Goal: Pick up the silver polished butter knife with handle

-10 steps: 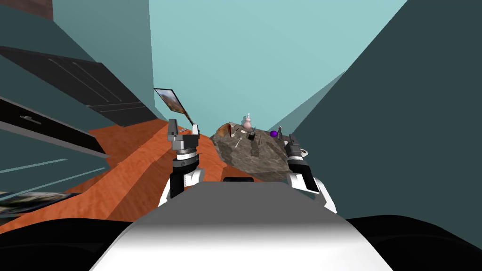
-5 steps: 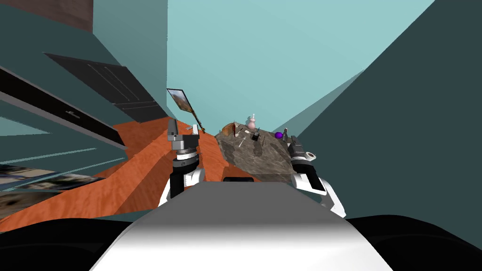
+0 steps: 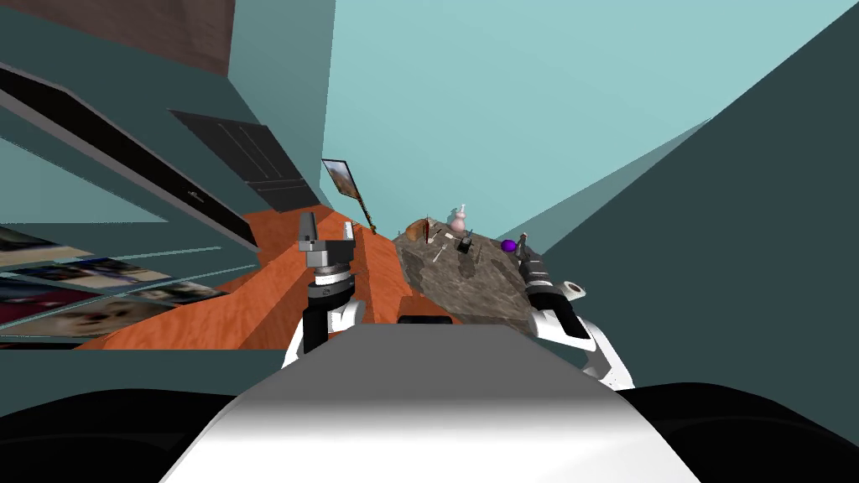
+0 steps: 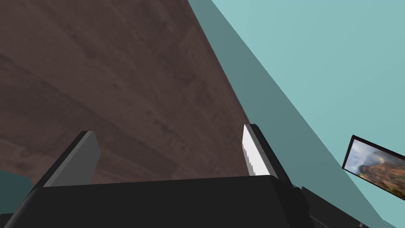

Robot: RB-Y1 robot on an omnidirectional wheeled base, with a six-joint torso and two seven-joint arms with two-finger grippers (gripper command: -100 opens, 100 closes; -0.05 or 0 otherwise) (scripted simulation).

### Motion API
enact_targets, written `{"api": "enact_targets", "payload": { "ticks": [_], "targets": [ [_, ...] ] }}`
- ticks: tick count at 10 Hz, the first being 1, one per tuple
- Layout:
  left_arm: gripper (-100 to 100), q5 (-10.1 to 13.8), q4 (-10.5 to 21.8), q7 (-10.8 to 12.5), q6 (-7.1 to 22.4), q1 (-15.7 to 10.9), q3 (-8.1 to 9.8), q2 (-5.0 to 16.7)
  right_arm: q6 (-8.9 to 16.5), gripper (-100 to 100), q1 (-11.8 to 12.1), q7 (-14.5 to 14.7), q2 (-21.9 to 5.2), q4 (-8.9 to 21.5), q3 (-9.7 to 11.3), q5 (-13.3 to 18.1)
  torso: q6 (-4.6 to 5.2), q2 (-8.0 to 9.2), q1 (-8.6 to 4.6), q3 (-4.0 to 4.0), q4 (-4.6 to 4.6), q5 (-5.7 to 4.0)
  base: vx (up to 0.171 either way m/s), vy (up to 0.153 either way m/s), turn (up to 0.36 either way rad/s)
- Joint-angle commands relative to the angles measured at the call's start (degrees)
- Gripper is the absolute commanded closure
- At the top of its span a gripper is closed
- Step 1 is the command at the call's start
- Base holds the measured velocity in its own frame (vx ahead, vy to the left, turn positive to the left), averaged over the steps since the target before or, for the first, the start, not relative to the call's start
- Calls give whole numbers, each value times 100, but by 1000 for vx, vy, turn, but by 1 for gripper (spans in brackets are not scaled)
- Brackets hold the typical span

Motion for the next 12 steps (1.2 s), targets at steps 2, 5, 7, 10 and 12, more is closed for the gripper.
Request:
{"api": "enact_targets", "payload": {
  "ticks": [2, 5, 7, 10, 12],
  "targets": [
    [0, 0, 0, 0, 0, 1, 1, 0, 464, -100, 58, 75, -154, 20, -121, -44, 4, -1, -1, 0, 0, 0, -4, 11, 195],
    [0, 0, 0, 0, 0, 0, 0, 0, 920, -100, 98, 111, -286, 70, -200, -82, 0, -3, -3, -2, -1, -1, -1, 3, 180],
    [0, 0, 0, 0, 0, 0, 0, 0, 1196, -100, 141, 144, -421, 127, -264, -116, 1, -3, -5, -2, -1, -1, 1, 0, 196],
    [0, 0, 0, 0, 0, 0, 0, 0, 1563, -100, 187, 174, -558, 190, -314, -147, 1, -3, -5, -2, -1, -1, 1, -1, 140],
    [0, 0, 0, 0, 0, 1, 1, 0, 1878, -100, 236, 201, -696, 259, -350, -174, 2, -5, -8, -3, -1, -2, 5, -10, 220]
  ]
}}
